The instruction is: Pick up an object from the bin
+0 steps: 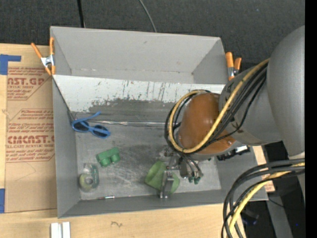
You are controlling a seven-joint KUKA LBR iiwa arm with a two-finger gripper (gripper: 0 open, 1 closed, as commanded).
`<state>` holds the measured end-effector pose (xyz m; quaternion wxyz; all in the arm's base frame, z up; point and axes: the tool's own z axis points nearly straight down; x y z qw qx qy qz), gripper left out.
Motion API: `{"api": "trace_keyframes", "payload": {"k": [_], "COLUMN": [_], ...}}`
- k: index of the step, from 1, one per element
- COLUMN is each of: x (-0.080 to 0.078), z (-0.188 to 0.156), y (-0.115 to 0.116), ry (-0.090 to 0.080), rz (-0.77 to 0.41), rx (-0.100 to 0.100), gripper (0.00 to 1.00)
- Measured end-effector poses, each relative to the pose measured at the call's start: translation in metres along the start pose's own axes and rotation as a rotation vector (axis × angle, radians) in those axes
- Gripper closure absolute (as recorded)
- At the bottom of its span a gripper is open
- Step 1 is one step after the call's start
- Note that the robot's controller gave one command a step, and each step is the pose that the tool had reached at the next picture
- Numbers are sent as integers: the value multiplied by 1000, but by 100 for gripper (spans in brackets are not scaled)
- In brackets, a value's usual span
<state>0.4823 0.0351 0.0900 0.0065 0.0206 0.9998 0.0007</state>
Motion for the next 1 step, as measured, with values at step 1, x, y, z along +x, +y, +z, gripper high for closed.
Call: {"api": "trace_keyframes", "payload": {"k": [1], "x": [-14], "z": [-143], "y": [6], "ry": [6], "rz": [-506], "rx": [-1], "gripper": [100]}}
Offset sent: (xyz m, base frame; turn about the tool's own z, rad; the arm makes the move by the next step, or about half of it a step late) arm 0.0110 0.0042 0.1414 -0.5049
